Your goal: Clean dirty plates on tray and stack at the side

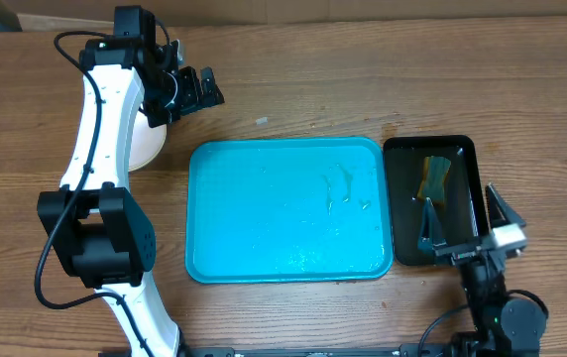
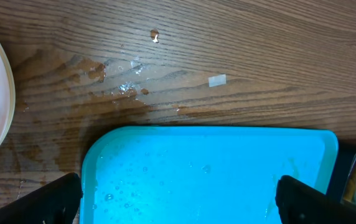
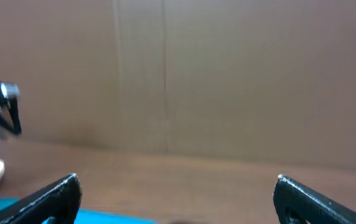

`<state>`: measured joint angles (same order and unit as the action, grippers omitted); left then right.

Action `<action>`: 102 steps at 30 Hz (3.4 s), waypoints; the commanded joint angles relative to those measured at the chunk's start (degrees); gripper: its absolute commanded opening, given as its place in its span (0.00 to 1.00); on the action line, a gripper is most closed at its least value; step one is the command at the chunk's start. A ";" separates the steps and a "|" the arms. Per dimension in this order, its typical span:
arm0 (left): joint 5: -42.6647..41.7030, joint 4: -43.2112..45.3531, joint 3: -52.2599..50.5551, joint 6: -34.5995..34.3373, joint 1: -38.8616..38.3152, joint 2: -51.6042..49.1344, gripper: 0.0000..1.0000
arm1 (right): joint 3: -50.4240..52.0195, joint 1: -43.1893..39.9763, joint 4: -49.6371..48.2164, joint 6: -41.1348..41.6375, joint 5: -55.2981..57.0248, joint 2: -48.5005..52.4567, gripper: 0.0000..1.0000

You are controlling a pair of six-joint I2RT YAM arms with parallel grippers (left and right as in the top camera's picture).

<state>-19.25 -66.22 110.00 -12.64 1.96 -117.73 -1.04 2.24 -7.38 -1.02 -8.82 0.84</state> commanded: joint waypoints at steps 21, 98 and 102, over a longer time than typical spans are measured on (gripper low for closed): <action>0.35 0.07 1.49 1.09 -0.11 0.52 1.00 | 0.57 -0.39 11.76 0.74 3.21 -0.68 1.00; 18.43 78.29 -104.98 -11.41 -1.14 117.55 1.00 | 0.57 -0.39 11.76 0.74 3.21 -0.68 1.00; 18.40 78.25 -108.21 -11.37 -1.11 117.55 1.00 | 0.57 -0.39 11.76 0.74 3.21 -0.68 1.00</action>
<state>-2.09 11.64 3.90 -22.41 0.47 -0.95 -1.04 2.22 4.64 -0.62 -5.98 0.73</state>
